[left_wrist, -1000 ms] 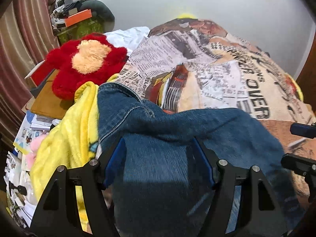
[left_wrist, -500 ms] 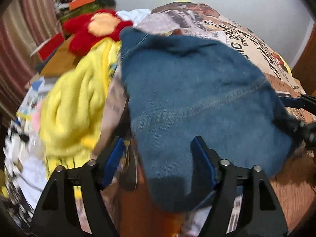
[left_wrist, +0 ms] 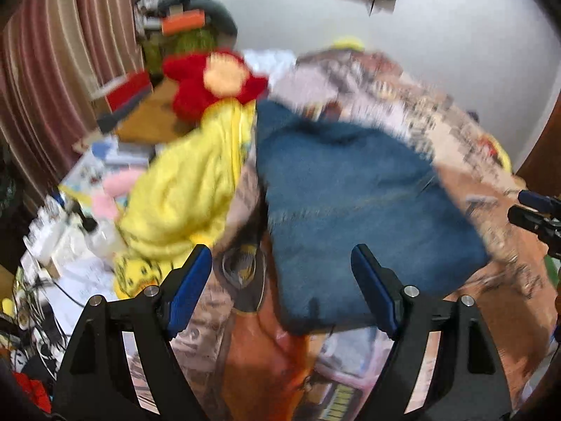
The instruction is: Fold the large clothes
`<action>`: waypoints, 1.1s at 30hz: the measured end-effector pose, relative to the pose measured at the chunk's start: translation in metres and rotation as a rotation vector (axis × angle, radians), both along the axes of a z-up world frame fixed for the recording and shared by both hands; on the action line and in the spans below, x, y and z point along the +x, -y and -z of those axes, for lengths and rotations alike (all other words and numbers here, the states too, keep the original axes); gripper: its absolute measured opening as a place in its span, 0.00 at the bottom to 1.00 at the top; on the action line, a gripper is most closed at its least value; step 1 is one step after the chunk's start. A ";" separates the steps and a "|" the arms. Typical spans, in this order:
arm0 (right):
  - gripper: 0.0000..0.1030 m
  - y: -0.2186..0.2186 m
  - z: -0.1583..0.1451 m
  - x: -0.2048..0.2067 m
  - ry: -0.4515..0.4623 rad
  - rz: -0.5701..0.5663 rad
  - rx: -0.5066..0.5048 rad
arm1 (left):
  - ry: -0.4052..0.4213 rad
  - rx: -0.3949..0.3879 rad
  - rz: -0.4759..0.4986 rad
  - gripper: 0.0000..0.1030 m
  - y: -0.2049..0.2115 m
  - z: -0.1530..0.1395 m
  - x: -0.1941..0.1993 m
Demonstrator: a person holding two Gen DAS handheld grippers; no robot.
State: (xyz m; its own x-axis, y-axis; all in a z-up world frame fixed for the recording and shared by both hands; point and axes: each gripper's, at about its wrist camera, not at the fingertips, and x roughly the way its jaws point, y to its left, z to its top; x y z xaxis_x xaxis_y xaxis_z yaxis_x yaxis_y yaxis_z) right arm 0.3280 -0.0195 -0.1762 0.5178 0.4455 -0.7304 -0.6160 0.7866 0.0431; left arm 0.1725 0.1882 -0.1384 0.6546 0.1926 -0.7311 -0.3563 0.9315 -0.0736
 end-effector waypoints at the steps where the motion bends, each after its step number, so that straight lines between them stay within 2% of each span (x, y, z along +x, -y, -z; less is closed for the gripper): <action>1: 0.71 0.003 -0.014 -0.007 0.031 0.002 0.029 | 0.037 0.011 0.007 0.79 0.004 -0.014 -0.003; 6: 0.71 0.012 -0.078 -0.042 0.195 0.002 0.143 | 0.237 0.093 0.037 0.79 0.028 -0.084 -0.025; 9: 0.71 0.019 -0.113 -0.067 0.269 -0.012 0.232 | 0.358 0.112 0.054 0.79 0.043 -0.119 -0.044; 11: 0.71 0.025 -0.133 -0.085 0.311 -0.024 0.293 | 0.416 0.114 0.065 0.79 0.051 -0.135 -0.056; 16: 0.71 0.034 -0.163 -0.130 0.423 -0.033 0.360 | 0.540 0.146 0.088 0.79 0.076 -0.167 -0.090; 21: 0.71 0.038 -0.176 -0.168 0.509 -0.037 0.390 | 0.596 0.183 0.088 0.79 0.092 -0.178 -0.116; 25: 0.71 0.039 -0.173 -0.187 0.522 -0.018 0.392 | 0.603 0.224 0.075 0.80 0.103 -0.180 -0.130; 30: 0.72 0.042 -0.170 -0.202 0.516 0.010 0.391 | 0.606 0.235 0.056 0.90 0.109 -0.178 -0.142; 33: 0.80 0.044 -0.169 -0.208 0.509 0.025 0.386 | 0.597 0.235 0.052 0.95 0.109 -0.175 -0.143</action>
State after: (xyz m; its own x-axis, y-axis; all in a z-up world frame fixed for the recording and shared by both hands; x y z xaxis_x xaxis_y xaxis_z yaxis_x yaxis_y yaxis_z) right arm 0.1203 -0.0631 -0.0068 0.7710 0.6109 -0.1799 -0.6160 0.7871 0.0327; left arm 0.0298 0.0791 0.0370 0.9486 0.2602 -0.1799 -0.2710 0.9619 -0.0376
